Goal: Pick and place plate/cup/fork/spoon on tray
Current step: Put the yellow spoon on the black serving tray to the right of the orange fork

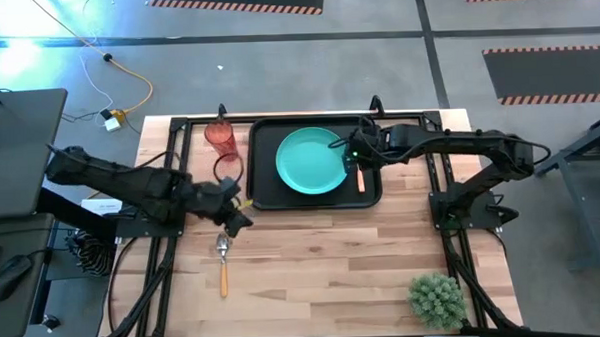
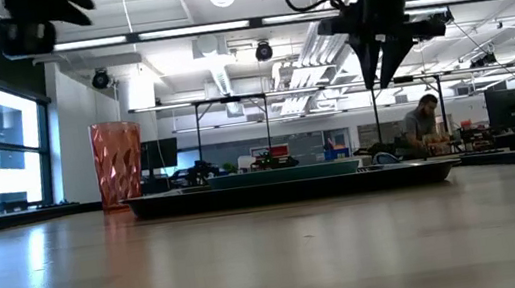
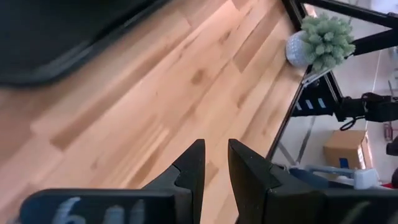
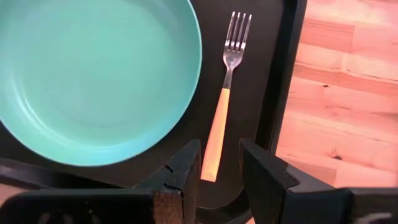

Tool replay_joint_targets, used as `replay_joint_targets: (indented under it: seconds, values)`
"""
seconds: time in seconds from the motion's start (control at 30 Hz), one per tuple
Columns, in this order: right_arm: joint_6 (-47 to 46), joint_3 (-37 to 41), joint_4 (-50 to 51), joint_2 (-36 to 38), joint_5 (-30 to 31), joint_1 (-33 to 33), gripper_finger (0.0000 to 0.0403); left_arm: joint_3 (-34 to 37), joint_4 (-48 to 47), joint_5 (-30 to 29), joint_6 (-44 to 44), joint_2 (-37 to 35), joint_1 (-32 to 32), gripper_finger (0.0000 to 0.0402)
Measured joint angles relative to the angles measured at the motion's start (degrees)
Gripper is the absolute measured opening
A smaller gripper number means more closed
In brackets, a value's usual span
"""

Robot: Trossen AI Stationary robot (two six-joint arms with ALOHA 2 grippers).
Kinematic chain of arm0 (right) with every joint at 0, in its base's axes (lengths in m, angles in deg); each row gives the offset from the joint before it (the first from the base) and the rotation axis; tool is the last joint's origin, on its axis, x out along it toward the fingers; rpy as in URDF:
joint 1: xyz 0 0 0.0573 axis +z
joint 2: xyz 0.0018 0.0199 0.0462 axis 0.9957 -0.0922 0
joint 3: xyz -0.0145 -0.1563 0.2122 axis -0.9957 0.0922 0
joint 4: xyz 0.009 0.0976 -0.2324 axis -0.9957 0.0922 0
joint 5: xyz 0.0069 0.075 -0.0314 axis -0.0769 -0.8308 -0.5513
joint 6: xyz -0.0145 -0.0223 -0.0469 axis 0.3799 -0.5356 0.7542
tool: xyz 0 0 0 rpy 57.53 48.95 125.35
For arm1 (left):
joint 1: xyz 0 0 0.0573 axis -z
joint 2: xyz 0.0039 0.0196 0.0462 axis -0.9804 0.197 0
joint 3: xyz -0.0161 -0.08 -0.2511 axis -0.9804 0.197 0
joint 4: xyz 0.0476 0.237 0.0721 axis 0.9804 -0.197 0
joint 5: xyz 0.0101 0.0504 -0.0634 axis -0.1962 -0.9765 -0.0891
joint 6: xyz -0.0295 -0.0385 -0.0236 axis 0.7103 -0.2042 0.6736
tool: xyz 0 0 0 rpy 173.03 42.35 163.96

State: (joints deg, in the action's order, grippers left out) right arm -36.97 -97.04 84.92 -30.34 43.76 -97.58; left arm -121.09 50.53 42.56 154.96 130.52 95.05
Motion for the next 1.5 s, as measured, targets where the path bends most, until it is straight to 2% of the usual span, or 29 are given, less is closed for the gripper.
replay_joint_targets:
  seconds: [0.33,0.5,0.7,1.03,1.5]
  values:
    - [2.8,0.0,0.0,0.0,-0.5,1.4,0.0103,0.0,-13.5,-5.8,24.3,0.1,14.0,0.006]
    - [6.0,0.0,0.0,0.0,-1.9,1.4,0.0103,0.0,-16.6,-6.0,35.7,2.3,19.3,0.006]
    - [9.6,0.0,-0.1,0.0,-2.1,1.4,0.0103,0.0,-19.7,-4.1,43.6,6.8,23.1,0.006]
    - [13.2,0.0,-0.2,0.0,-2.1,1.4,0.0103,0.0,-19.7,-1.2,51.0,13.7,25.0,0.006]
    - [15.6,0.0,-0.5,0.0,-2.1,1.4,0.0103,0.0,-18.2,2.3,52.4,21.7,25.0,0.006]
